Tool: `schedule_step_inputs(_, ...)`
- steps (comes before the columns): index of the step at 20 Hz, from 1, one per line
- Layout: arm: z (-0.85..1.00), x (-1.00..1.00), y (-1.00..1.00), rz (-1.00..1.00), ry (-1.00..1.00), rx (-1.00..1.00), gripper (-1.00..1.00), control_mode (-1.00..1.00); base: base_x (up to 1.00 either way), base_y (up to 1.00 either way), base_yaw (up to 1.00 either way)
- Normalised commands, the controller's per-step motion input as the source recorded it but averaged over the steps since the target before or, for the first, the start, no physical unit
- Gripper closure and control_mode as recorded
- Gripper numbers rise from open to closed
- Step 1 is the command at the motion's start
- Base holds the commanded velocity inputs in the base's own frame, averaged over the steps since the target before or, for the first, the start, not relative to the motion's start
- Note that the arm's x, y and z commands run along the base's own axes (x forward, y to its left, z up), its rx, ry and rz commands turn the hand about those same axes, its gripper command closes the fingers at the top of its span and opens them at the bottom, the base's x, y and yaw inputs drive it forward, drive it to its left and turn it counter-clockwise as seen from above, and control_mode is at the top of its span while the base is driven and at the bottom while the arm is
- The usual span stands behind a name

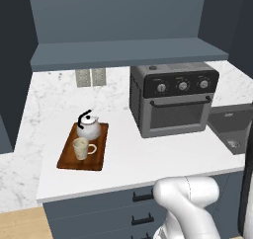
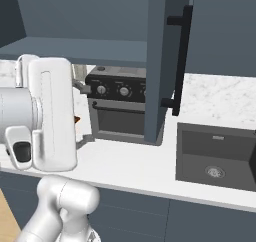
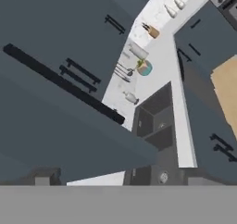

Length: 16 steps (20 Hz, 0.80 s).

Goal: Pick the kettle from the counter and place it on the tray. Then pick the mug from the cabinet and place it on the tray. Then close the cabinet doors.

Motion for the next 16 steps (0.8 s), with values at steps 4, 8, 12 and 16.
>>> schedule_step_inputs(4, 0.12, -0.09, -0.66, -0.06, -0.11, 0.20, -1.00, -1.00, 0.00, 0.00, 0.00)
schedule_step_inputs(8, 0.05, 0.00, -0.62, -0.13, -0.01, 0.16, -1.00, -1.00, 0.00, 0.00, 0.00)
schedule_step_inputs(12, 0.00, 0.05, -0.65, -0.09, 0.00, 0.16, -1.00, -1.00, 0.00, 0.00, 0.00)
schedule_step_inputs(16, -0.02, 0.17, -0.61, -0.03, 0.00, 0.07, -1.00, -1.00, 0.00, 0.00, 0.00)
